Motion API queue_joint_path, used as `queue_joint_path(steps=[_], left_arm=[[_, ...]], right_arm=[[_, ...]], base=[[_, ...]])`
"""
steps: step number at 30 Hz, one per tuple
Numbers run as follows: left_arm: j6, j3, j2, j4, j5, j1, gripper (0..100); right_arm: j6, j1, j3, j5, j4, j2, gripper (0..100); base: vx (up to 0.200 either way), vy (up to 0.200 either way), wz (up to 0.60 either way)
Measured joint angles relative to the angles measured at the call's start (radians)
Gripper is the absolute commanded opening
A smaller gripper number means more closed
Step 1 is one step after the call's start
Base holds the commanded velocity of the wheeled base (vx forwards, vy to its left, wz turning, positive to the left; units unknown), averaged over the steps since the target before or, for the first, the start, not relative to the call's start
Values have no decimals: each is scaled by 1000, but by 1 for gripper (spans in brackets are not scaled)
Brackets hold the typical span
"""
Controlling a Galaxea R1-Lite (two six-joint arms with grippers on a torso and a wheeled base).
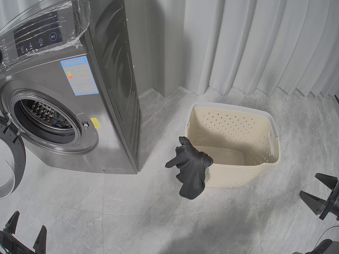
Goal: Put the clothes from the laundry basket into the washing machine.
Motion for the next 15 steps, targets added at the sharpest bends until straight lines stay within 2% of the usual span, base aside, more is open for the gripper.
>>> queue_joint_path(steps=[3, 6, 11, 15], left_arm=[[0, 0, 0, 0, 0, 0, 100], [0, 0, 0, 0, 0, 0, 100], [-1, 0, 0, 0, 0, 0, 100], [-1, 0, 0, 0, 0, 0, 100]], right_arm=[[36, 86, -5, 15, -99, 152, 100], [72, 156, -13, 7, -219, 300, 100], [107, 247, -33, -34, -394, 537, 100], [121, 293, -63, -76, -529, 711, 100]], base=[[0, 0, 0], [0, 0, 0], [0, 0, 0], [0, 0, 0]])
